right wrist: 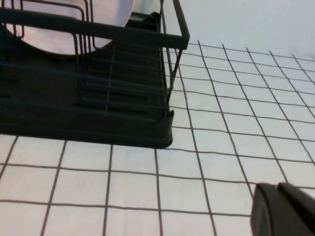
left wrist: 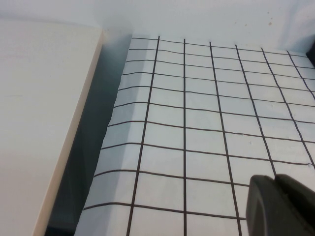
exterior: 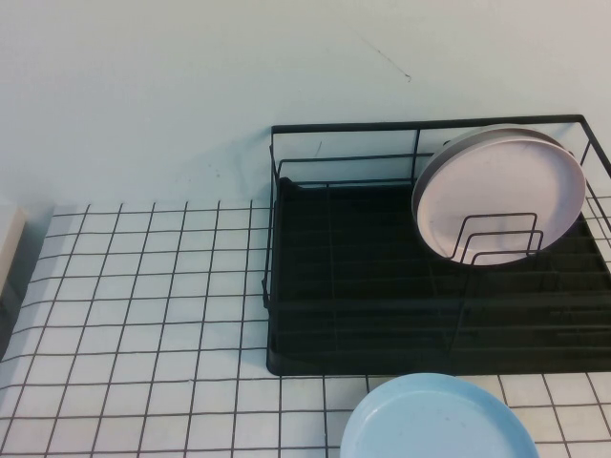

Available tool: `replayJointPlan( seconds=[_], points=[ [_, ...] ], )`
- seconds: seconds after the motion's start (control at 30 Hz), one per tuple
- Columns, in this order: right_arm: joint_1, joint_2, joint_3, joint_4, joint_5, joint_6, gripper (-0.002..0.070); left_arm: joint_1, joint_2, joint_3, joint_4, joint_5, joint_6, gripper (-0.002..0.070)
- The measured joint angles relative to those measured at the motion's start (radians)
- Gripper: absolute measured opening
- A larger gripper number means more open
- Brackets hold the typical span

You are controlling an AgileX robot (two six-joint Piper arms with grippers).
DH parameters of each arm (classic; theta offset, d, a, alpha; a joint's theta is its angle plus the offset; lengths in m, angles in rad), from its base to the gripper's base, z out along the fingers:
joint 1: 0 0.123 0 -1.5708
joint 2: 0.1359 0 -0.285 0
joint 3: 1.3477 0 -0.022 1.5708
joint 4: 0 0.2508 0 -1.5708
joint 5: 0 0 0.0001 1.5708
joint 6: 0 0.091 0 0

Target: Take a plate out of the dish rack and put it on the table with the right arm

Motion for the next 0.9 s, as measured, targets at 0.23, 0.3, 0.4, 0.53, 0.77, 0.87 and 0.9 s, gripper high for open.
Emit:
replayJointPlan(
  seconds=[0.23,0.3,0.4,0.53,0.77,0.87,0.9],
  points=[
    [0.000,0.000,0.002,0.242,-0.020,0.055,-0.0002,0.000,0.000,0.000,0.000,0.000,0.000,-0.0003],
    [0.000,0.000,0.006,0.402,-0.049,0.120,-0.0002,0.000,0.000,0.000,0.000,0.000,0.000,-0.0003],
    [0.000,0.000,0.006,0.731,-0.083,0.227,-0.0002,0.000,0.000,0.000,0.000,0.000,0.000,-0.0003],
    [0.000,0.000,0.006,0.892,-0.099,0.222,-0.0002,0.000,0.000,0.000,0.000,0.000,0.000,-0.0003],
    [0.000,0.000,0.006,0.913,-0.111,-0.059,-0.0002,0.000,0.000,0.000,0.000,0.000,0.000,-0.0003],
    [0.000,0.000,0.006,0.913,-0.111,-0.142,-0.0002,0.000,0.000,0.000,0.000,0.000,0.000,-0.0003],
    [0.000,0.000,0.006,0.913,-0.095,-0.168,-0.0002,0.000,0.000,0.000,0.000,0.000,0.000,-0.0003]
  ],
)
